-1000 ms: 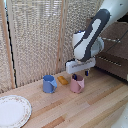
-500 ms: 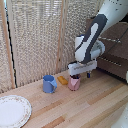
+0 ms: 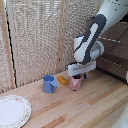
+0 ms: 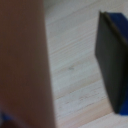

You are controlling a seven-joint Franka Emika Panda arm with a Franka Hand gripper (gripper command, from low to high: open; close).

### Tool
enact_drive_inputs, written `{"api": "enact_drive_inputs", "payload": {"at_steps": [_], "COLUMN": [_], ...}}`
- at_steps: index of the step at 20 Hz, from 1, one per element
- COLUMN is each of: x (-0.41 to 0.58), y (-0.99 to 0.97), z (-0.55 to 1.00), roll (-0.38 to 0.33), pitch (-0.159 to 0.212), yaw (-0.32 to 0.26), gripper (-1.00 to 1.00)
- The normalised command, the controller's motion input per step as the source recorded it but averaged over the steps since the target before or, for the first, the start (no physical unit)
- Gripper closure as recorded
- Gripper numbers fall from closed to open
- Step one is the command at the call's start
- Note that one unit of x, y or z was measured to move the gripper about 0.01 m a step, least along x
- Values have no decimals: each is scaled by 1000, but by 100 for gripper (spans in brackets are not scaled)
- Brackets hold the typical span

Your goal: Propose to navigate your clamp on the clench of the first drawer. Use gentle force to register to the cabinet. Send posterior your swing mandate till over it lurks, a cup of pink essence. Fortify your grip after aiming concentric with the pink cup’s periphery. Manoeuvre the pink towards the cabinet's top. Drop your compression till the cup is resting inside.

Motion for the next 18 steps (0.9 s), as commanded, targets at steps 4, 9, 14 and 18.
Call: {"api": "enact_drive_inputs", "payload": {"at_steps": [4, 9, 14, 18], "x": [-4, -15, 0, 0], "y": [26, 295, 410, 381], "z": [-8, 55, 221, 254], "roll": [-6, -41, -2, 12], "pitch": [-72, -70, -63, -49], "yaw": [-32, -218, -290, -289], "gripper": [100, 100, 100, 100]}}
